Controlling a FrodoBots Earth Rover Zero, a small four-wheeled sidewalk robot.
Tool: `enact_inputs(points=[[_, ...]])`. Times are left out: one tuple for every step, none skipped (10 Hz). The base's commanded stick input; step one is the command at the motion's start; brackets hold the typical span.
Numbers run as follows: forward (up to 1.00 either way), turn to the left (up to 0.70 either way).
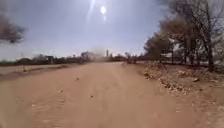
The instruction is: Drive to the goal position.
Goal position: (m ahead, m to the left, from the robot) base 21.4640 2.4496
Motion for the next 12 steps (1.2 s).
enact_inputs(points=[[1.0, 0.0], [1.0, 0.0], [1.0, 0.0], [1.0, 0.0], [1.0, 0.0], [1.0, 0.0], [1.0, 0.0], [1.0, 0.0], [1.0, 0.0], [1.0, 0.0], [1.0, 0.0], [1.0, 0.0]])
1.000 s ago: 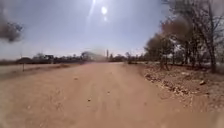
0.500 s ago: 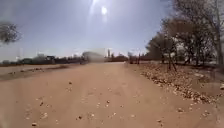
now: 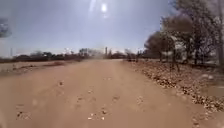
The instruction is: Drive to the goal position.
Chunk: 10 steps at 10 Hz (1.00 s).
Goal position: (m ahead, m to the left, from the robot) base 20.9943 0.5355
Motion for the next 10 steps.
enact_inputs(points=[[1.0, 0.0], [1.0, 0.0], [1.0, 0.0], [1.0, 0.0], [1.0, 0.0], [1.0, 0.0], [1.0, 0.0], [1.0, 0.0], [1.0, 0.0], [1.0, 0.0]])
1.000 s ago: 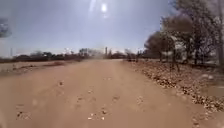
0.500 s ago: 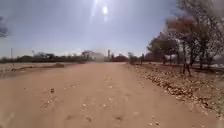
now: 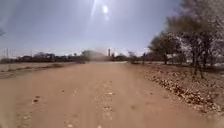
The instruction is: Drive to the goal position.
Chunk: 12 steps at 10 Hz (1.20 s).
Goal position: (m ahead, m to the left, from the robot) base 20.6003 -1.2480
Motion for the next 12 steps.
enact_inputs(points=[[1.0, 0.0], [1.0, 0.0], [1.0, 0.0], [1.0, 0.0], [1.0, 0.0], [1.0, 0.0], [1.0, 0.0], [1.0, 0.0], [1.0, 0.0], [1.0, 0.0], [1.0, 0.0], [1.0, 0.0]])
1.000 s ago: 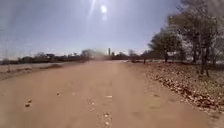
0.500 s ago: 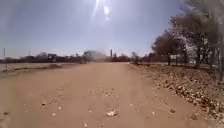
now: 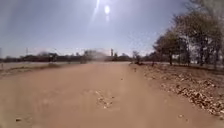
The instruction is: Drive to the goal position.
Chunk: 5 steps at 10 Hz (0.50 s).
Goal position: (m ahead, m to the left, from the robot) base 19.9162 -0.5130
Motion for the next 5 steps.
enact_inputs(points=[[1.0, 0.0], [1.0, 0.0], [1.0, 0.0], [1.0, 0.0], [1.0, 0.0]])
